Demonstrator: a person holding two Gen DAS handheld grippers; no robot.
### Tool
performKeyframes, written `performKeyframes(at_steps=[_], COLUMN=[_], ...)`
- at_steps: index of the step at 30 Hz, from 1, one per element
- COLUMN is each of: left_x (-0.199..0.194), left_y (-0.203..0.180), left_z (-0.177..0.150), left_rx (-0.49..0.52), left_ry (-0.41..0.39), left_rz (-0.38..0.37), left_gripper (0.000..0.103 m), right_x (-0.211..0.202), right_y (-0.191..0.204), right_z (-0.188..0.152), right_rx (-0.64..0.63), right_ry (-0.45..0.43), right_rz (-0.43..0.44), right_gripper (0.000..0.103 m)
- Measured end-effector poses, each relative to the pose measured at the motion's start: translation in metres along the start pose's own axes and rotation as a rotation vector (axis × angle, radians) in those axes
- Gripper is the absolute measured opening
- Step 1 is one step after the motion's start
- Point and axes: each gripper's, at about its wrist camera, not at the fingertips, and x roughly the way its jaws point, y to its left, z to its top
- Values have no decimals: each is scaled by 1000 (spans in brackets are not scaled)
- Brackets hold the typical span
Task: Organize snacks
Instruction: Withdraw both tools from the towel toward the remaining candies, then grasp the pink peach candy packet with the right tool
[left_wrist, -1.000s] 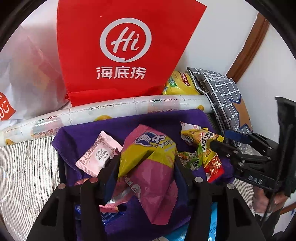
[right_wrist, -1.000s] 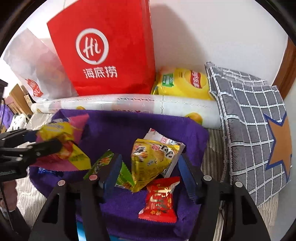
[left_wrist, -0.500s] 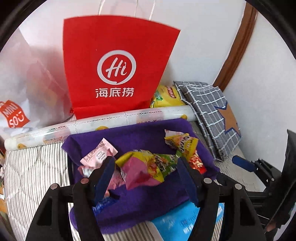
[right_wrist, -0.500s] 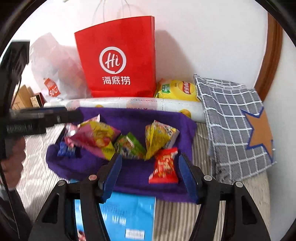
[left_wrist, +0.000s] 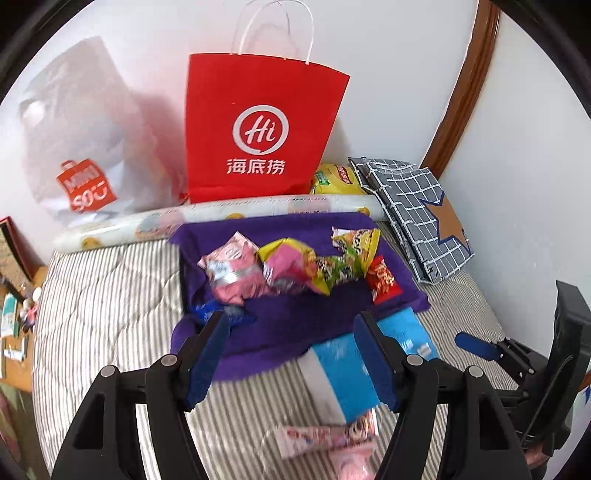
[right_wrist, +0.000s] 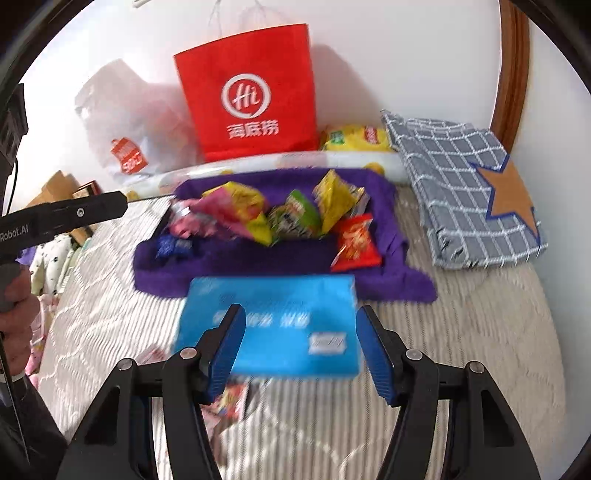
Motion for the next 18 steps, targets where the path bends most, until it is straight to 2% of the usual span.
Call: performKeyframes(at_steps=[8,18], left_x=[-22,-37], left_y=[14,33], left_z=[-30,-63], left_rx=[-44,-72], left_ry=[3,15], left_rz=[-13,2], left_gripper=[68,68], right_x=[-5,16], right_y=[21,54], right_z=[-35,-77], right_rx=[-1,-8], right_ry=[38,134], right_rz=[12,60], right_gripper=[63,63])
